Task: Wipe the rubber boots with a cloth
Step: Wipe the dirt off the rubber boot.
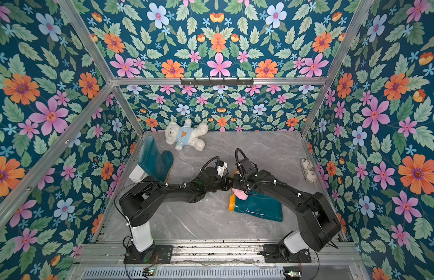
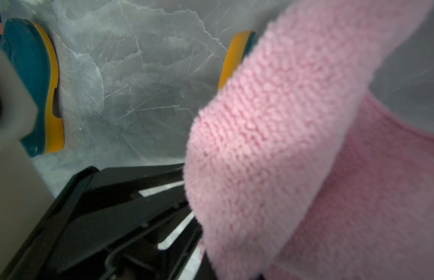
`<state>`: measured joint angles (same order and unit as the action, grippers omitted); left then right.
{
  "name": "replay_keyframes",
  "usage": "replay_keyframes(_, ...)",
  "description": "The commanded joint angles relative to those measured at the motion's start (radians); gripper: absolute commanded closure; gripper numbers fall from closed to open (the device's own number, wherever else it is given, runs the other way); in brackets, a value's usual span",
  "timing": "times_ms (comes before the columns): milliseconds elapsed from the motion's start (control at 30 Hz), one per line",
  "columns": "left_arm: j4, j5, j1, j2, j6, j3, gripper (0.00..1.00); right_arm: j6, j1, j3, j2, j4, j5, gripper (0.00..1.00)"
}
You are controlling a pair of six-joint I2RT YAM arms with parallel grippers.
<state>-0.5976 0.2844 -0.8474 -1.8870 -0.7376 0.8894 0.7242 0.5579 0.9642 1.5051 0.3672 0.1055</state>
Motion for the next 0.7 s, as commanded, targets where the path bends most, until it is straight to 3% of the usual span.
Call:
replay_keyframes(0, 0.259, -0.031, 0.001, -0.024, 0.01, -0.012, 0.93, -0.022, -0.043, 0.013, 0.041, -0.217, -0.086, 1.0)
replay_keyframes(300, 0.255, -0.026, 0.0, -0.026, 0.01, -0.012, 0.94, -0.009, -0.086, 0.045, 0.097, -0.271, -0.052, 1.0)
replay_keyframes(667, 0.252, -0.027, 0.0, -0.029, 0.01, -0.015, 0.94, 0.0, -0.1, -0.018, 0.025, -0.272, -0.065, 1.0)
